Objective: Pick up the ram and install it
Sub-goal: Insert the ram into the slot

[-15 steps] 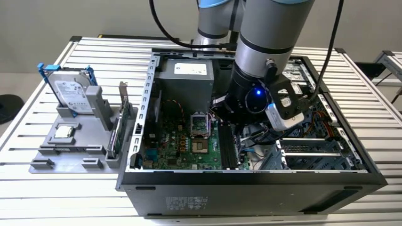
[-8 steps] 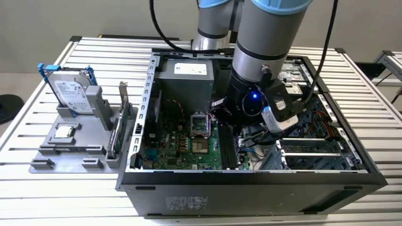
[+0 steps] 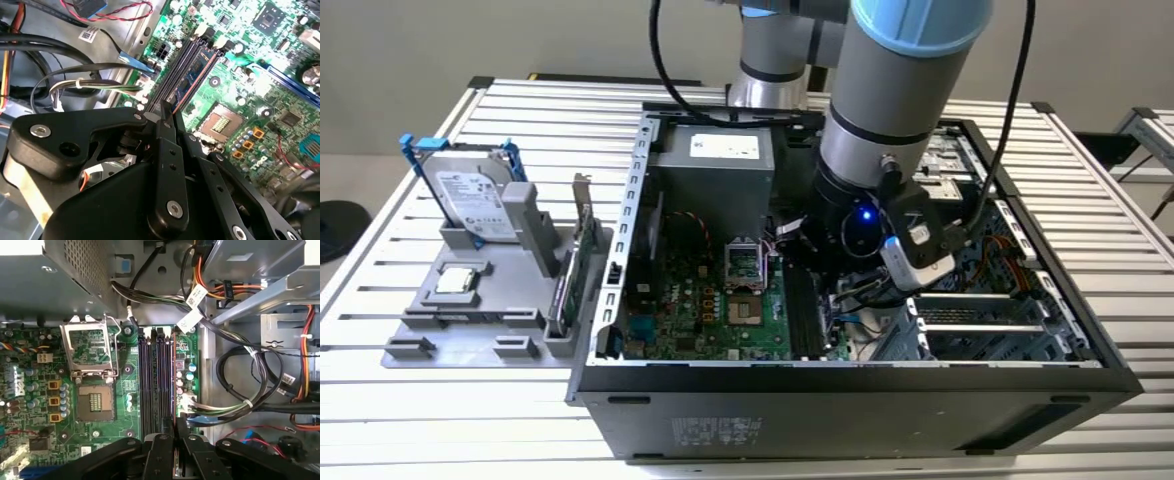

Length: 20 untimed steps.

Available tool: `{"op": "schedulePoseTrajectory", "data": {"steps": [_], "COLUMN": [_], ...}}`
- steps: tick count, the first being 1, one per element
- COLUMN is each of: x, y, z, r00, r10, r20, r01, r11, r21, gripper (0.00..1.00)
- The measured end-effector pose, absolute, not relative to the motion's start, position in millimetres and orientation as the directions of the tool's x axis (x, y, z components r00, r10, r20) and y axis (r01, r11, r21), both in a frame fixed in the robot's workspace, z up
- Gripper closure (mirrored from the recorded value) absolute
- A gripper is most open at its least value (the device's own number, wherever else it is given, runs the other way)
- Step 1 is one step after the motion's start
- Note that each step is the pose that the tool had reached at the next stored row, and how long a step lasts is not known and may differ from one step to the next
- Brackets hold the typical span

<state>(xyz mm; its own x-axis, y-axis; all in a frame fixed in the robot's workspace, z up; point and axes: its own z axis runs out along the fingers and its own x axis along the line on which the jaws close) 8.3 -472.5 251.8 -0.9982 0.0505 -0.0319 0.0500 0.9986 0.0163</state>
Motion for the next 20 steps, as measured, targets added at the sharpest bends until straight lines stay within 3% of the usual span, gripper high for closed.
{"op": "schedulePoseTrajectory", "data": {"steps": [20], "x": [11], "y": [-473], "z": [220], "r00": [-0.999], "r10": [0.012], "r20": [-0.031], "r01": [0.012], "r11": [1.000], "r21": [0.016], "gripper": [1.00]}}
